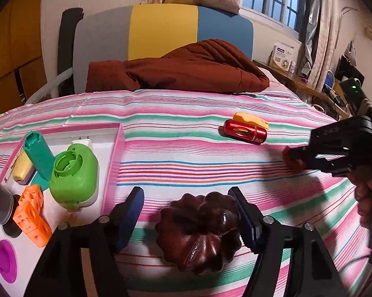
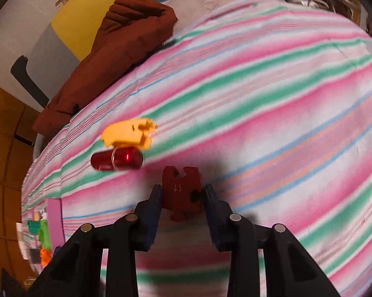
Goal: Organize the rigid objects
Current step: 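Grasp the brown spiky brush with the left tool while the right tool grasps the red puzzle piece, then carry the brown brush into the tray and open the left tool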
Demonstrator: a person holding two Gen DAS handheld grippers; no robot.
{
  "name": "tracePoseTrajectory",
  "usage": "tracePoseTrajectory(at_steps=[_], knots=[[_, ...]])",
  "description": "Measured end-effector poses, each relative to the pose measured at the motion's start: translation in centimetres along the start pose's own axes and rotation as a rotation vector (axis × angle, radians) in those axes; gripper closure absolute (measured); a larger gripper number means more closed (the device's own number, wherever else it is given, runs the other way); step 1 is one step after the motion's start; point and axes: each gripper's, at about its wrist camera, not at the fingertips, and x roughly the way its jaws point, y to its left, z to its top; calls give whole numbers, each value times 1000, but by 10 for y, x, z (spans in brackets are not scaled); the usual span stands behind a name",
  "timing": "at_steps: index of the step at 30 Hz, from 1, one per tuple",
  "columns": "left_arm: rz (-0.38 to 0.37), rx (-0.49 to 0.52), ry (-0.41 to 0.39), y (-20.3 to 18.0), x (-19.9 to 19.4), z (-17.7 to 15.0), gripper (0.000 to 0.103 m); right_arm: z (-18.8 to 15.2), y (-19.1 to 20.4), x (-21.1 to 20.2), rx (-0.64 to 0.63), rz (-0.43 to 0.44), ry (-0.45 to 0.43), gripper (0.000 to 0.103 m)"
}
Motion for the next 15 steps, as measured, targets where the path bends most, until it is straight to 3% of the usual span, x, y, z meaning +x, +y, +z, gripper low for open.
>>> tracePoseTrajectory(at_steps=[5, 7, 12, 15], knots=[[30, 1, -10, 0, -7, -4, 31, -23, 1, -9, 15, 11, 28, 70], [60, 1, -6, 0, -11, -7, 26, -32, 1, -11, 25, 21, 37, 70], [29, -11, 17, 3, -12, -11, 26, -40, 5, -10, 9, 18, 35, 70], [-4, 4, 13, 1, -16, -15, 40, -40, 4, -9, 4, 21, 31, 70]])
